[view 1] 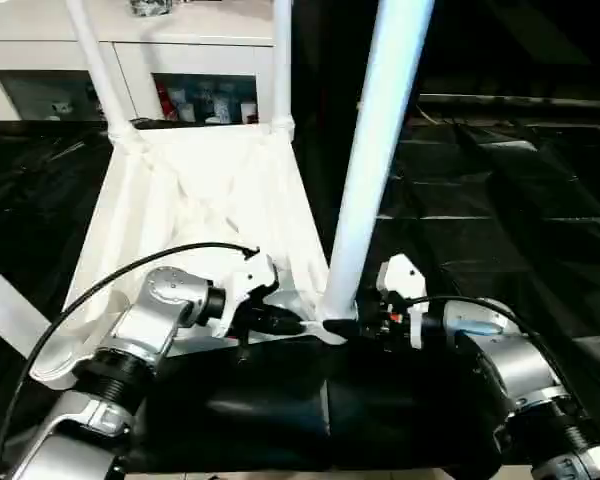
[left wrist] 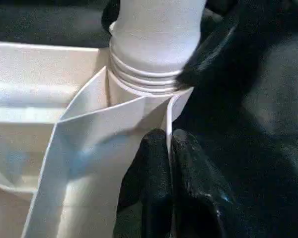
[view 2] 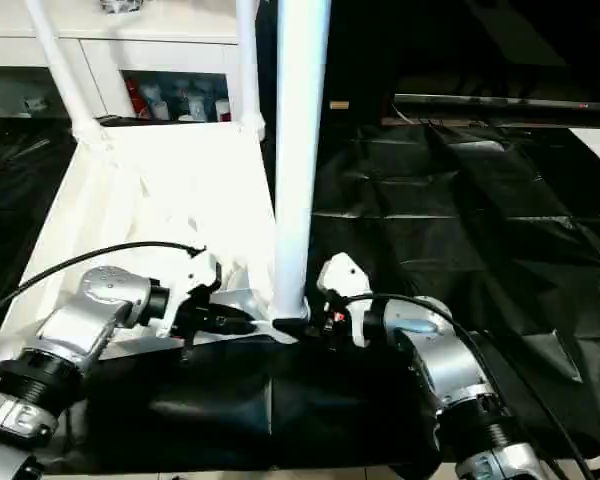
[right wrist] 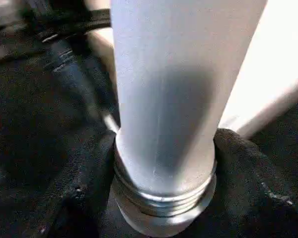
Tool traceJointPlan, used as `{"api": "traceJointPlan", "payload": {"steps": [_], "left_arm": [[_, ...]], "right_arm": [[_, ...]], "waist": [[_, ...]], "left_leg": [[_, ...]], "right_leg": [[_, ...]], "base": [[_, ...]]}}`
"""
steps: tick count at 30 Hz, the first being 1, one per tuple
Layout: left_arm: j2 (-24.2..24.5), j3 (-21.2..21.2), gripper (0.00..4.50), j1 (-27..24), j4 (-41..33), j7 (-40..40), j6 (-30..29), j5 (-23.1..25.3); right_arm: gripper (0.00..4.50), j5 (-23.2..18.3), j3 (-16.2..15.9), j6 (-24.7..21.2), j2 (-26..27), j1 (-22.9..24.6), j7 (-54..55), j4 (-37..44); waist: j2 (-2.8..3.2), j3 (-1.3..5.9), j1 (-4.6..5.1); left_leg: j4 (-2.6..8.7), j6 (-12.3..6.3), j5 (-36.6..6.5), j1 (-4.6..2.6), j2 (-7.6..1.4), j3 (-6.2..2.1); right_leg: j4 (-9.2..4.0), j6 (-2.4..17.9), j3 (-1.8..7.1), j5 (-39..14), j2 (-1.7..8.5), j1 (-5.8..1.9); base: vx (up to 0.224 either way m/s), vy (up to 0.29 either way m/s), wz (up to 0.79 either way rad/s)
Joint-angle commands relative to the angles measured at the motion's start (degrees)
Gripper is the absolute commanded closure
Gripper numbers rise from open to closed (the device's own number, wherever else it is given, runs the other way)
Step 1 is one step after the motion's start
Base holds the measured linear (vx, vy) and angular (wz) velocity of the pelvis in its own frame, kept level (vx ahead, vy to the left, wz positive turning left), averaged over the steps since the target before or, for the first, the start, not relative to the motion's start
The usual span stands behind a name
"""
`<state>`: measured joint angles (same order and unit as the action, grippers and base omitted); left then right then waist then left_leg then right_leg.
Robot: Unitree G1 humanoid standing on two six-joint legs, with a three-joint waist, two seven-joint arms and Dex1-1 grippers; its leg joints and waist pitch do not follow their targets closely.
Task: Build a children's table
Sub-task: Rotate leg to tighten
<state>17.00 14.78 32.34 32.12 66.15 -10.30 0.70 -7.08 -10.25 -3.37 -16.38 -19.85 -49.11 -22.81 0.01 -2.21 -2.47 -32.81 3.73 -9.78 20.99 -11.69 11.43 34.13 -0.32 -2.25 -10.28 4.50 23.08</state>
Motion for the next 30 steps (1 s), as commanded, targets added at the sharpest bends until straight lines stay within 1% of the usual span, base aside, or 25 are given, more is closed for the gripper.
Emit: {"api": "traceJointPlan", "payload": {"steps": [1,2,3,4,5,6,7,8,10,11,12,13,14,16,17,18,19,20,21,23,24,25,28,29,30], "left_arm": [[-3.23,-0.56,4.5,0.35,4.45,-7.51,0.34,0.9],[-4.68,-0.72,4.5,1.16,5.95,-10.49,0.34,1.52],[-7.39,-0.79,4.5,2.62,8.1,-16.0,-0.22,2.69],[-8.66,-0.76,4.5,3.31,9.0,-18.65,-0.59,3.27],[-8.66,-0.76,4.5,3.31,9.0,-18.65,-0.59,3.27],[-8.66,-0.76,4.5,3.31,9.0,-18.65,-0.59,3.27],[-11.67,-0.46,4.5,4.41,10.01,-22.07,-0.81,3.77],[-11.67,-0.46,4.5,4.41,10.01,-22.07,-0.81,3.77],[-13.56,0.06,4.5,4.8,10.19,-22.77,0.03,3.91],[-13.56,0.06,4.5,4.8,10.19,-22.77,0.03,3.91],[-13.96,0.18,4.5,4.92,10.54,-22.19,0.56,3.82],[-13.92,0.28,4.5,4.89,10.57,-21.58,0.9,3.8],[-13.93,0.29,4.5,4.95,10.86,-21.22,1.3,3.81],[-13.11,0.27,4.5,4.65,10.77,-19.73,1.69,3.58],[-12.68,0.23,4.5,4.51,10.73,-19.26,1.71,3.52],[-11.59,0.3,4.5,4.04,10.32,-17.78,1.81,3.36],[-10.97,0.34,4.5,3.75,10.09,-16.81,1.93,3.29],[-10.29,0.32,4.5,3.41,9.68,-15.74,1.88,3.1],[-9.82,0.32,4.5,3.16,9.34,-14.93,1.82,2.93],[-8.34,0.36,4.5,2.37,8.19,-12.06,1.77,2.25],[-7.25,0.37,4.5,1.89,7.46,-10.01,1.73,1.79],[-6.44,0.37,4.5,1.56,6.89,-8.4,1.79,1.38],[-3.73,0.25,4.5,0.52,4.82,-2.95,1.81,-0.17],[-2.73,0.31,4.5,0.04,3.69,-0.42,1.58,-0.96],[-2.09,0.37,4.5,-0.28,2.92,1.3,1.41,-1.5]], "right_arm": [[1.84,2.84,0.88,1.18,2.49,-0.1,8.93,-4.3],[1.85,3.27,1.91,0.58,4.33,-0.21,13.59,-5.77],[1.85,3.08,3.98,-1.31,7.92,-0.6,21.19,-7.03],[1.85,2.88,4.93,-2.22,9.61,-0.85,24.58,-7.37],[1.85,2.88,4.93,-2.22,9.61,-0.85,24.58,-7.37],[1.85,2.88,4.93,-2.22,9.61,-0.85,24.58,-7.37],[1.85,3.08,5.84,-3.09,13.45,-1.55,30.82,-7.64],[1.85,3.08,5.84,-3.09,13.45,-1.55,30.82,-7.64],[1.85,3.61,5.41,-2.14,15.94,-2.3,32.81,-8.06],[1.85,3.61,5.41,-2.14,15.94,-2.3,32.81,-8.06],[1.85,3.77,5.02,-0.95,16.54,-2.57,31.88,-8.32],[1.85,3.81,4.58,0.0,16.5,-2.57,30.56,-8.03],[1.85,3.89,4.25,0.62,16.51,-2.58,29.86,-7.77],[1.85,3.51,3.81,1.77,15.45,-2.41,27.22,-6.65],[1.85,3.06,3.66,1.98,14.77,-2.27,25.71,-5.98],[1.5,1.32,3.65,1.99,13.22,-1.89,21.61,-4.15],[1.29,0.24,3.76,1.86,12.31,-1.65,19.27,-2.95],[1.13,-0.42,3.8,1.7,11.07,-1.5,17.21,-1.89],[1.13,-0.73,3.75,1.65,10.12,-1.41,15.82,-1.25],[0.94,-1.47,3.41,1.24,6.9,-1.19,11.22,0.34],[0.74,-2.17,3.29,0.45,4.73,-1.01,7.82,1.41],[0.74,-2.63,3.12,-0.08,3.21,-0.84,5.43,2.23],[0.39,-4.01,2.23,-2.26,-1.6,-0.15,-1.96,5.2],[0.39,-4.17,1.95,-2.97,-2.95,0.01,-3.81,6.01],[0.3,-4.32,1.79,-3.4,-3.8,0.1,-5.06,6.49]], "waist": [[-0.89,2.84,-0.01],[-0.94,2.69,0.32],[-0.87,2.8,0.44],[-0.87,2.65,0.51],[-0.87,2.55,0.63],[-0.95,2.74,0.55],[-0.48,2.7,0.65],[-0.59,2.78,0.66],[-0.66,2.94,0.61],[-0.66,2.94,0.61],[-0.24,2.94,0.54],[-0.49,2.99,0.6],[-0.47,3.01,0.56],[-0.5,2.97,0.56],[-0.59,3.12,0.44],[-0.55,3.16,0.39],[-0.75,3.16,0.29],[-0.69,3.19,0.13],[-0.7,3.18,-0.02],[-0.75,3.18,-0.04],[-0.81,3.17,-0.12],[-0.76,3.05,-0.03],[-0.74,2.99,-0.16],[-0.68,2.93,-0.19],[-0.63,2.9,-0.16]], "left_leg": [[3.45,-0.95,-14.91,-0.58,-1.1,-0.71],[3.48,-0.39,-15.9,-0.74,-0.98,-0.71],[3.63,-0.21,-16.37,-0.61,-0.97,-0.96],[3.61,-0.11,-17.3,-0.9,-0.95,-0.88],[3.62,-0.14,-17.81,-0.93,-0.88,-0.85],[3.72,-0.31,-17.86,-0.74,-0.88,-1.11],[3.74,-0.62,-18.12,-0.69,-0.97,-1.0],[3.72,-0.51,-18.32,-0.91,-0.98,-0.99],[3.87,-0.32,-18.04,-0.6,-0.97,-1.12],[3.87,-0.32,-18.04,-0.6,-0.97,-1.12],[3.84,-0.55,-18.28,-0.7,-0.96,-1.1],[3.85,-0.79,-18.22,-0.5,-0.95,-1.05],[3.85,-0.88,-18.12,-0.49,-0.95,-1.06],[3.86,-1.2,-17.83,-0.4,-0.94,-1.01],[3.74,-1.51,-17.57,-0.44,-0.96,-1.0],[3.68,-1.9,-16.68,-0.35,-0.99,-0.95],[3.59,-2.55,-16.0,-0.24,-0.98,-0.85],[3.52,-2.85,-15.8,-0.32,-1.03,-0.84],[3.48,-3.39,-15.14,-0.26,-1.08,-0.8],[3.45,-3.87,-14.44,-0.12,-1.11,-0.79],[3.41,-4.19,-14.14,-0.06,-1.08,-0.77],[3.49,-4.3,-14.41,-0.05,-1.12,-0.76],[3.53,-3.87,-15.2,-0.31,-1.3,-0.74],[3.65,-3.76,-15.59,-0.3,-1.35,-0.84],[3.69,-3.51,-15.86,-0.35,-1.4,-0.81]], "right_leg": [[-4.58,10.74,1.72,-18.65,2.94,-2.22],[-5.0,9.81,1.74,-21.4,2.93,-1.92],[-5.01,9.08,1.64,-22.91,2.99,-2.2],[-5.39,8.28,1.65,-24.53,2.81,-1.75],[-5.59,7.93,1.72,-25.6,2.83,-1.61],[-5.61,7.2,1.56,-26.85,3.01,-1.96],[-5.7,7.21,1.77,-26.04,2.95,-1.51],[-5.79,7.21,1.72,-25.64,2.8,-1.4],[-5.6,7.21,1.64,-24.34,2.89,-1.72],[-5.6,7.21,1.64,-24.34,2.89,-1.72],[-5.48,7.79,1.69,-22.47,2.83,-1.64],[-5.43,7.99,1.68,-21.44,2.81,-1.79],[-5.37,8.12,1.68,-21.03,2.8,-1.84],[-5.3,8.52,1.68,-20.22,2.81,-1.91],[-5.2,8.6,1.67,-19.74,2.87,-2.05],[-5.06,9.02,1.73,-18.25,2.88,-2.13],[-4.96,9.4,1.73,-16.98,2.84,-2.3],[-4.88,9.65,1.74,-16.39,2.89,-2.32],[-4.76,10.08,1.75,-15.26,2.91,-2.4],[-4.6,10.52,1.73,-14.51,2.96,-2.52],[-4.6,10.26,1.65,-15.11,2.91,-2.67],[-4.72,10.12,1.66,-15.87,2.87,-2.47],[-4.93,10.11,1.73,-18.17,2.89,-2.3],[-4.89,10.13,1.7,-18.62,2.91,-2.38],[-4.96,10.09,1.74,-19.23,2.92,-2.17]], "base": [[0.0,0.0,0.0],[0.0,0.0,0.0],[0.0,0.0,0.0],[0.0,0.0,0.0],[0.0,0.0,0.0],[0.0,0.0,0.0],[0.0,0.0,0.0],[0.0,0.0,0.0],[0.0,0.0,0.0],[0.0,0.0,0.0],[0.0,0.0,0.0],[0.0,0.0,0.0],[0.0,0.0,0.0],[0.0,0.0,0.0],[0.0,0.0,0.0],[0.0,0.0,0.0],[0.0,0.0,0.0],[0.0,0.0,0.0],[0.0,0.0,0.0],[0.0,0.0,0.0],[0.0,0.0,0.0],[0.0,0.0,0.0],[0.0,0.0,0.0],[0.0,0.0,0.0],[0.0,0.0,0.0]]}}
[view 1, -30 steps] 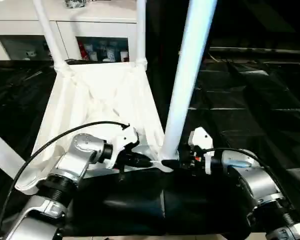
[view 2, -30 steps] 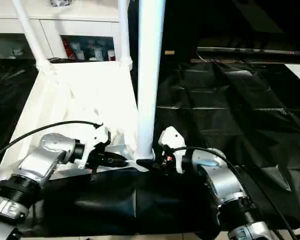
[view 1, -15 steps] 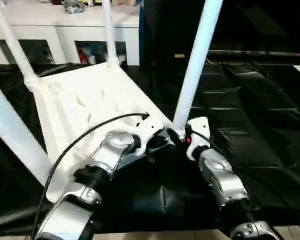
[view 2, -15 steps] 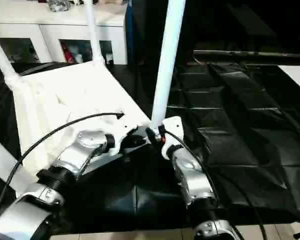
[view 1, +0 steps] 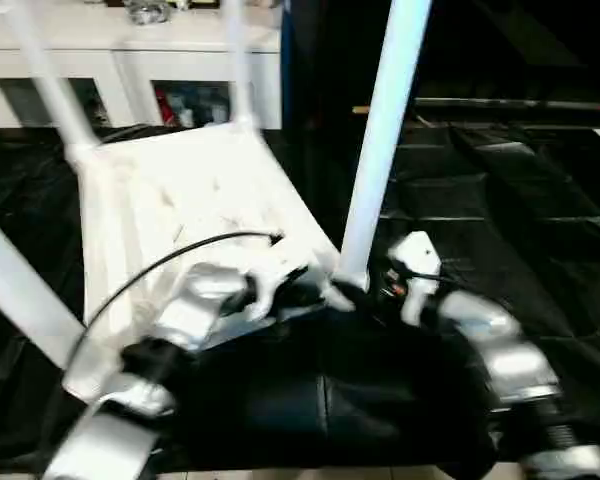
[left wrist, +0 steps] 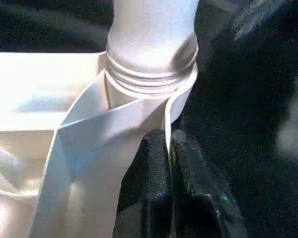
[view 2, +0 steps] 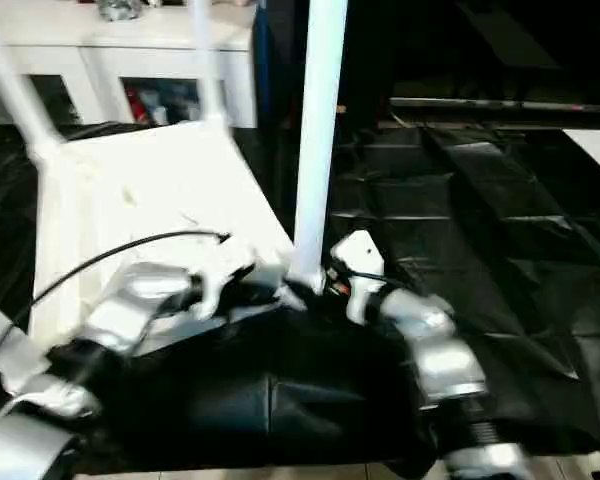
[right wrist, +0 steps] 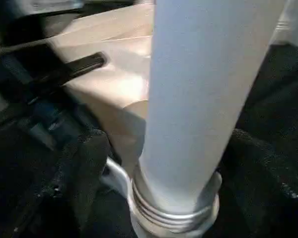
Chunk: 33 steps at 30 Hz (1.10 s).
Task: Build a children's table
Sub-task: Rotate leg to tighten
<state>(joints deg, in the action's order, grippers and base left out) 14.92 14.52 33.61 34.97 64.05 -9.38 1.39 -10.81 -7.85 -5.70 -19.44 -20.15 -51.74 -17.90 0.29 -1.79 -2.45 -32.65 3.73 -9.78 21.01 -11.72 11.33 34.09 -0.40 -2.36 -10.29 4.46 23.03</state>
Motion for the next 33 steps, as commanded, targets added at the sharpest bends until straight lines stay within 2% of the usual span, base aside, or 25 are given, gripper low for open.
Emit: {"api": "traceJointPlan", "payload": {"steps": [1,5,6,8,9,12,19,33], "left_arm": [[1.19,0.86,4.5,-2.15,-1.6,6.07,-0.47,-3.23],[4.39,2.07,4.5,-3.56,-5.88,12.06,-3.66,-5.05],[5.07,2.39,4.5,-3.92,-6.7,13.17,-4.13,-5.19],[5.02,2.27,4.5,-4.03,-6.84,13.16,-4.22,-5.2],[4.95,2.23,4.5,-4.07,-6.82,13.12,-4.18,-5.13],[4.63,2.2,4.5,-4.24,-7.13,12.75,-4.34,-5.21],[4.42,2.51,4.5,-4.27,-7.81,12.06,-4.85,-5.52],[4.66,2.5,4.5,-4.6,-8.24,11.74,-5.02,-5.26]], "right_arm": [[0.2,-0.88,-1.03,-1.99,-2.01,0.52,-4.2,2.32],[0.09,-0.72,-2.95,-4.11,-4.74,0.6,-7.84,3.58],[0.09,0.15,-3.93,-3.78,-5.19,0.48,-8.31,3.45],[0.09,0.81,-4.53,-3.45,-4.84,0.26,-8.14,3.15],[0.09,0.97,-4.69,-3.43,-4.65,0.19,-8.1,3.05],[0.09,1.22,-5.09,-3.24,-3.78,-0.06,-7.84,2.83],[0.09,0.91,-6.11,-3.68,-2.54,-0.6,-7.93,2.35],[1.44,1.98,-6.65,-2.98,-0.9,-1.29,-6.84,0.49]], "waist": [[-0.9,2.47,-0.18],[-0.66,2.53,-0.17],[-0.72,2.59,-0.09],[-0.72,2.64,-0.04],[-0.97,2.68,-0.06],[-0.98,2.74,-0.3],[-0.98,2.66,-0.56],[-1.1,2.79,-0.76]], "left_leg": [[3.55,-3.31,-16.11,-0.39,-1.33,-0.74],[3.74,-2.5,-16.74,-0.58,-1.53,-0.82],[3.69,-2.39,-16.11,-0.47,-1.57,-0.73],[3.65,-2.29,-15.51,-0.55,-1.59,-0.69],[3.49,-2.43,-14.9,-0.5,-1.51,-0.58],[3.33,-2.99,-13.08,-0.48,-1.45,-0.48],[3.42,-2.56,-13.64,-0.57,-1.51,-0.55],[3.22,-2.82,-12.01,-0.54,-1.42,-0.48]], "right_leg": [[-4.95,10.12,1.82,-19.64,2.96,-2.09],[-4.7,10.68,1.87,-19.11,2.92,-2.0],[-4.42,11.53,1.89,-16.72,2.85,-2.02],[-4.28,12.08,1.88,-14.75,2.81,-2.0],[-4.15,12.45,1.92,-13.36,2.78,-2.04],[-3.88,13.05,1.95,-10.89,2.84,-2.23],[-4.05,12.15,1.96,-13.41,2.93,-2.2],[-3.67,12.69,1.96,-10.62,2.85,-2.41]], "base": [[0.0,0.0,0.0],[0.0,0.0,0.0],[0.0,0.0,0.0],[0.0,0.0,0.0],[0.0,0.0,0.0],[0.0,0.0,0.0],[0.0,0.0,0.0],[0.0,0.0,0.0]]}}
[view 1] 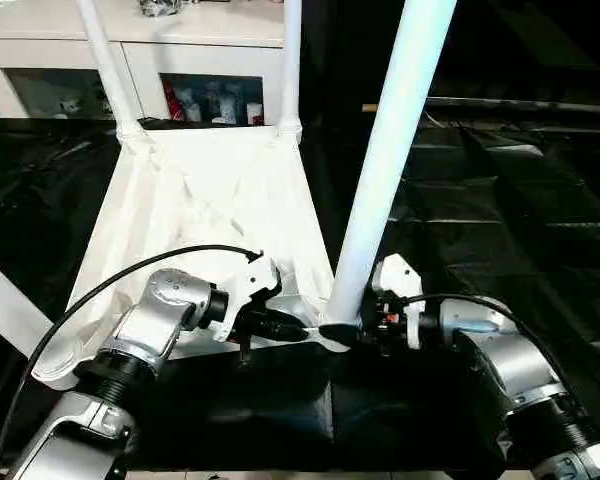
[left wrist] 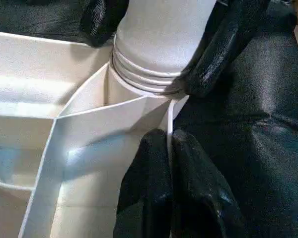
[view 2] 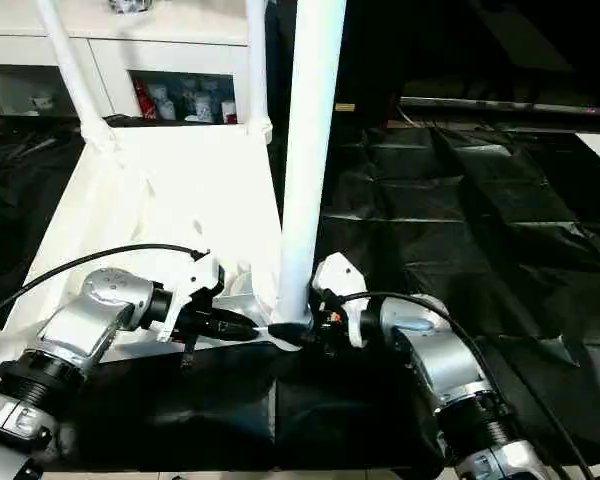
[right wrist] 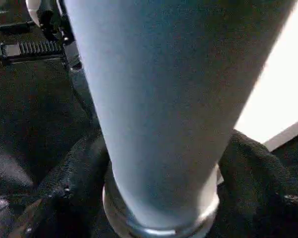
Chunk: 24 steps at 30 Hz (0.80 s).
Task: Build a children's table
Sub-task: Rotate leg to tighten
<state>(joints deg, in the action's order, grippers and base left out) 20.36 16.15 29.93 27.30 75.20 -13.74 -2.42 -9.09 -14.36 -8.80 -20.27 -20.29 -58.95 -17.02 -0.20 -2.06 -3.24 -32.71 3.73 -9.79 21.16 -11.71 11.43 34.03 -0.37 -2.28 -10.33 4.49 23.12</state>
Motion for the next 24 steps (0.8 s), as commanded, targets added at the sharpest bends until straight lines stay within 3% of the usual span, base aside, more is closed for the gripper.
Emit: {"api": "traceJointPlan", "payload": {"steps": [1,2,5,8,10,13,14,18,19,20,23,24], "left_arm": [[-0.82,0.87,4.5,-0.95,-0.59,0.53,-0.67,-1.46],[-0.87,0.87,4.5,-0.98,-0.61,0.46,-0.67,-1.46],[-2.25,0.39,4.5,-0.76,0.4,-1.89,-0.32,-1.19],[-5.42,-0.23,4.5,0.81,4.54,-9.08,1.77,0.99],[-8.5,-0.61,4.5,2.4,8.02,-15.14,2.87,2.47],[-11.18,-0.82,4.5,3.8,10.17,-19.71,2.91,3.28],[-13.11,-0.97,4.5,4.74,11.35,-23.11,2.77,3.81],[-16.8,-0.74,4.5,6.17,13.27,-28.28,3.68,5.2],[-16.85,-0.72,4.5,6.18,13.28,-28.25,3.73,5.21],[-17.12,-0.57,4.5,6.21,13.38,-28.08,3.96,5.26],[-17.03,-0.38,4.5,6.13,13.48,-26.81,4.59,5.19],[-16.47,-0.48,4.5,6.02,13.24,-26.1,4.72,5.03]], "right_arm": [[1.44,0.18,0.04,0.11,0.1,-1.05,0.55,-0.35],[1.66,0.09,0.23,0.08,0.23,-0.95,0.72,-0.32],[1.73,-0.2,1.95,0.57,1.84,-0.45,4.06,-1.07],[1.8,1.18,4.32,0.39,4.94,-0.47,12.61,-4.61],[1.82,2.54,5.6,0.47,7.99,0.02,20.04,-6.75],[1.84,3.32,7.03,-0.04,11.1,0.41,27.18,-7.76],[1.84,3.83,8.26,-0.35,13.35,0.43,32.49,-8.62],[1.84,3.47,11.44,-0.27,18.72,-0.65,41.88,-10.76],[1.84,3.48,11.41,-0.2,18.82,-0.7,41.87,-10.77],[1.84,3.49,11.24,0.22,19.32,-0.98,41.85,-10.83],[1.84,4.05,9.44,1.8,19.36,-1.3,38.83,-9.84],[1.84,3.87,9.09,2.38,18.79,-1.25,37.2,-9.15]], "waist": [[-0.59,3.07,0.0],[-0.59,3.07,0.0],[-0.62,2.98,0.09],[-0.75,2.73,0.37],[-0.87,2.64,0.56],[-0.82,2.65,0.67],[-0.56,2.63,0.72],[-0.56,2.72,1.02],[-0.59,2.73,1.08],[-0.25,2.77,1.04],[-0.44,2.87,1.07],[-0.03,2.88,1.01]], "left_leg": [[3.29,-2.82,-11.92,-0.72,-1.43,-0.58],[3.29,-2.82,-11.92,-0.72,-1.43,-0.58],[3.29,-2.45,-12.65,-0.74,-1.38,-0.56],[3.43,-1.38,-14.3,-0.8,-1.27,-0.59],[3.48,-0.48,-16.16,-0.98,-1.11,-0.72],[3.6,-0.12,-16.86,-1.0,-1.09,-0.87],[3.64,-0.06,-16.99,-0.99,-1.1,-0.91],[3.8,0.05,-17.62,-0.93,-0.97,-1.02],[3.8,-0.05,-17.79,-0.93,-0.97,-0.99],[3.79,-0.12,-17.98,-1.01,-0.96,-1.04],[3.77,-1.01,-17.49,-0.64,-0.92,-1.01],[3.8,-1.1,-17.28,-0.64,-0.93,-1.04]], "right_leg": [[-3.59,12.67,1.89,-10.51,2.84,-2.51],[-3.59,12.67,1.89,-10.51,2.84,-2.51],[-3.73,12.62,1.9,-11.64,2.88,-2.42],[-4.21,11.61,1.89,-15.31,2.85,-2.25],[-4.87,9.56,1.85,-20.73,2.96,-2.01],[-5.18,8.1,1.85,-23.49,3.01,-1.85],[-5.18,8.03,1.88,-23.55,3.0,-1.75],[-5.35,7.64,1.78,-23.36,2.86,-1.68],[-5.39,7.61,1.81,-23.29,2.87,-1.62],[-5.39,7.59,1.8,-23.14,2.88,-1.63],[-5.29,7.58,1.79,-21.59,2.92,-1.9],[-5.21,7.84,1.79,-20.86,2.92,-1.91]], "base": [[0.0,0.0,0.0],[0.0,0.0,0.0],[0.0,0.0,0.0],[0.0,0.0,0.0],[0.0,0.0,0.0],[0.0,0.0,0.0],[0.0,0.0,0.0],[0.0,0.0,0.0],[0.0,0.0,0.0],[0.0,0.0,0.0],[0.0,0.0,0.0],[0.0,0.0,0.0]]}}
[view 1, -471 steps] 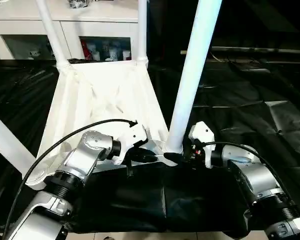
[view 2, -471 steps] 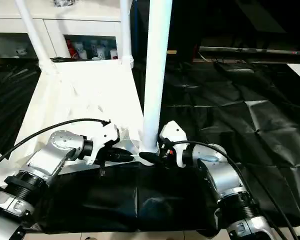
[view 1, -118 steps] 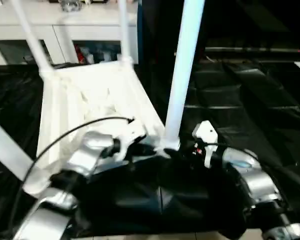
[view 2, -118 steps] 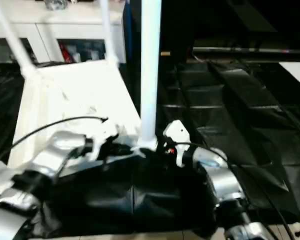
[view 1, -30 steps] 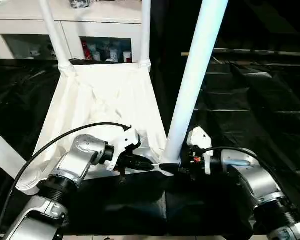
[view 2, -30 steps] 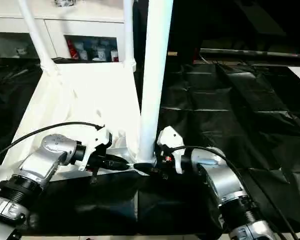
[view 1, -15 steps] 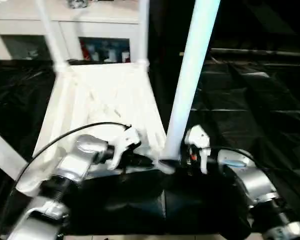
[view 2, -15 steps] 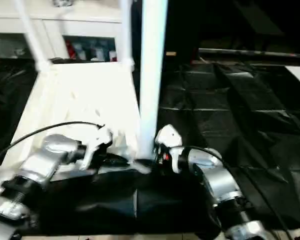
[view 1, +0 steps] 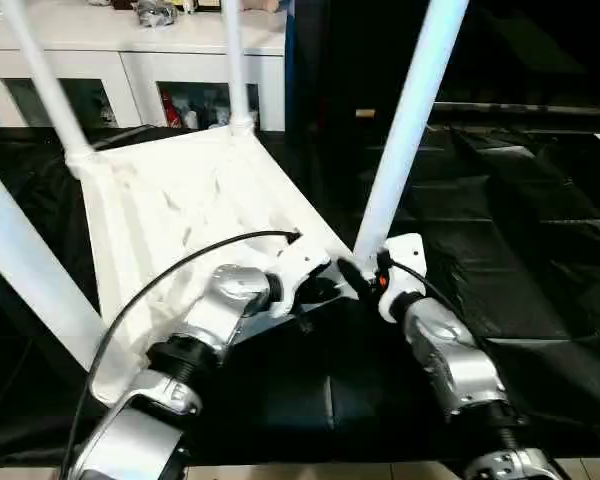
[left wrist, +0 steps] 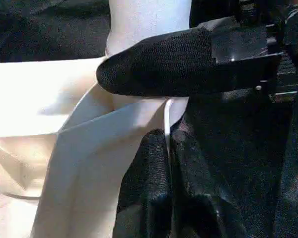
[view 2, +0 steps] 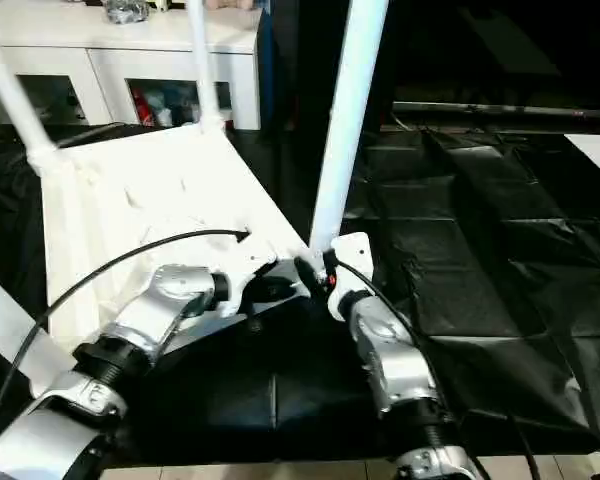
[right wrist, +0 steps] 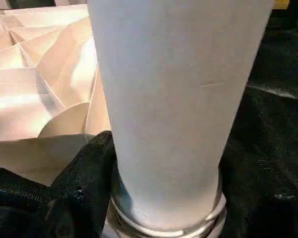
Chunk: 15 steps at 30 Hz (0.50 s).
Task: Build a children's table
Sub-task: Rotate leg to tighten
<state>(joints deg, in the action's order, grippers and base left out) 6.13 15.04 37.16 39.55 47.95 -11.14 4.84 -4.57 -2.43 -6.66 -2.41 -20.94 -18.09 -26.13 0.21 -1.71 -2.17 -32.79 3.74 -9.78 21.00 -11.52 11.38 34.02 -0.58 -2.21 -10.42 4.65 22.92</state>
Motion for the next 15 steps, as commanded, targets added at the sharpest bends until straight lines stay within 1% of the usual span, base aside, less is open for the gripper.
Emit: {"api": "traceJointPlan", "payload": {"steps": [1,2,3,4,5,6,7,8,9,10,11,13,14,15], "left_arm": [[-1.91,0.55,4.5,-1.2,1.02,1.46,2.3,-2.33],[-1.27,0.49,4.5,-1.38,0.73,2.51,2.51,-2.59],[-0.28,0.33,4.5,-1.67,0.38,4.06,2.79,-2.9],[0.72,0.3,4.5,-2.07,-0.14,6.09,3.14,-3.34],[1.76,0.41,4.5,-2.6,-0.91,8.37,3.72,-3.85],[2.51,0.5,4.5,-3.02,-1.5,10.1,4.2,-4.23],[3.18,0.52,4.5,-3.39,-2.09,11.49,4.27,-4.64],[3.46,0.52,4.5,-3.55,-2.34,12.03,4.26,-4.81],[4.31,0.51,4.5,-3.96,-3.01,13.62,4.44,-5.28],[5.33,0.5,4.5,-4.44,-3.85,15.58,4.44,-5.86],[7.0,0.36,4.5,-5.1,-5.09,18.63,3.73,-6.73],[8.07,0.41,4.5,-5.48,-5.89,20.69,3.19,-7.22],[9.57,0.59,4.5,-6.01,-7.04,23.23,2.12,-7.84],[10.89,0.78,4.5,-6.47,-8.07,25.41,1.1,-8.42]], "right_arm": [[1.84,-0.76,-3.01,0.6,0.63,-0.57,-4.42,0.37],[1.29,-1.76,-2.95,0.67,-0.04,-0.46,-6.64,1.24],[1.15,-2.98,-2.78,0.97,-1.31,-0.34,-9.72,2.52],[1.15,-4.03,-3.05,0.7,-2.85,-0.23,-13.22,3.74],[1.15,-4.75,-3.51,0.45,-4.49,-0.09,-16.51,4.88],[1.09,-5.05,-3.97,0.09,-5.76,0.02,-18.85,5.71],[0.95,-5.47,-4.4,-0.69,-6.98,0.14,-21.09,6.47],[0.8,-5.68,-4.57,-1.05,-7.49,0.2,-22.04,6.79],[0.72,-6.72,-5.17,-2.14,-9.09,0.64,-25.33,8.3],[0.65,-7.87,-5.92,-3.13,-10.99,1.27,-29.07,10.23],[0.65,-8.99,-7.17,-4.3,-13.95,2.26,-34.13,12.82],[0.65,-9.08,-7.59,-4.52,-15.29,2.61,-36.2,13.56],[0.65,-8.94,-8.07,-4.58,-16.76,2.9,-38.23,13.98],[0.65,-8.66,-8.46,-4.47,-17.88,3.01,-39.67,14.01]], "waist": [[-0.58,2.53,-0.02],[-0.66,2.56,0.02],[-0.74,2.64,-0.08],[-0.67,2.65,-0.2],[-0.83,2.71,-0.27],[-0.81,2.68,-0.34],[-0.75,2.64,-0.32],[-0.76,2.62,-0.36],[-0.77,2.63,-0.4],[-0.7,2.63,-0.53],[-0.71,2.63,-0.69],[-0.57,2.49,-0.81],[-0.6,2.52,-0.81],[-0.54,2.43,-0.8]], "left_leg": [[3.86,-1.17,-17.27,-0.47,-1.15,-0.94],[3.84,-1.27,-17.17,-0.42,-1.15,-0.94],[3.75,-1.79,-16.56,-0.27,-1.14,-0.9],[3.74,-2.0,-16.27,-0.29,-1.17,-0.91],[3.61,-2.87,-16.04,-0.21,-1.17,-0.85],[3.58,-3.44,-15.12,-0.07,-1.25,-0.82],[3.58,-3.64,-15.03,-0.1,-1.27,-0.78],[3.59,-3.72,-14.84,-0.16,-1.3,-0.79],[3.58,-3.63,-14.62,-0.2,-1.33,-0.77],[3.58,-3.6,-14.53,-0.3,-1.42,-0.78],[3.61,-3.64,-14.32,-0.31,-1.55,-0.82],[3.74,-3.64,-14.82,-0.26,-1.62,-0.81],[3.73,-3.54,-15.02,-0.27,-1.6,-0.78],[3.84,-3.04,-15.83,-0.38,-1.68,-0.77]], "right_leg": [[-5.26,8.16,1.71,-20.38,2.72,-1.72],[-5.19,8.31,1.7,-19.92,2.71,-1.78],[-4.99,8.82,1.72,-18.48,2.75,-2.0],[-4.95,9.04,1.69,-18.02,2.79,-2.06],[-4.87,9.4,1.65,-16.83,2.75,-2.32],[-4.66,9.72,1.7,-15.7,2.77,-2.33],[-4.67,9.88,1.72,-15.52,2.79,-2.27],[-4.67,9.96,1.67,-15.67,2.81,-2.25],[-4.74,9.99,1.67,-16.73,2.83,-2.3],[-4.72,10.12,1.67,-16.81,2.85,-2.23],[-4.58,10.28,1.7,-16.28,2.82,-2.35],[-4.57,10.32,1.7,-16.59,2.78,-2.21],[-4.6,10.3,1.72,-16.87,2.81,-2.21],[-4.67,10.46,1.74,-17.96,2.79,-1.97]], "base": [[0.0,0.0,0.0],[0.0,0.0,0.0],[0.0,0.0,0.0],[0.0,0.0,0.0],[0.0,0.0,0.0],[0.0,0.0,0.0],[0.0,0.0,0.0],[0.0,0.0,0.0],[0.0,0.0,0.0],[0.0,0.0,0.0],[0.0,0.0,0.0],[0.0,0.0,0.0],[0.0,0.0,0.0],[0.0,0.0,0.0]]}}
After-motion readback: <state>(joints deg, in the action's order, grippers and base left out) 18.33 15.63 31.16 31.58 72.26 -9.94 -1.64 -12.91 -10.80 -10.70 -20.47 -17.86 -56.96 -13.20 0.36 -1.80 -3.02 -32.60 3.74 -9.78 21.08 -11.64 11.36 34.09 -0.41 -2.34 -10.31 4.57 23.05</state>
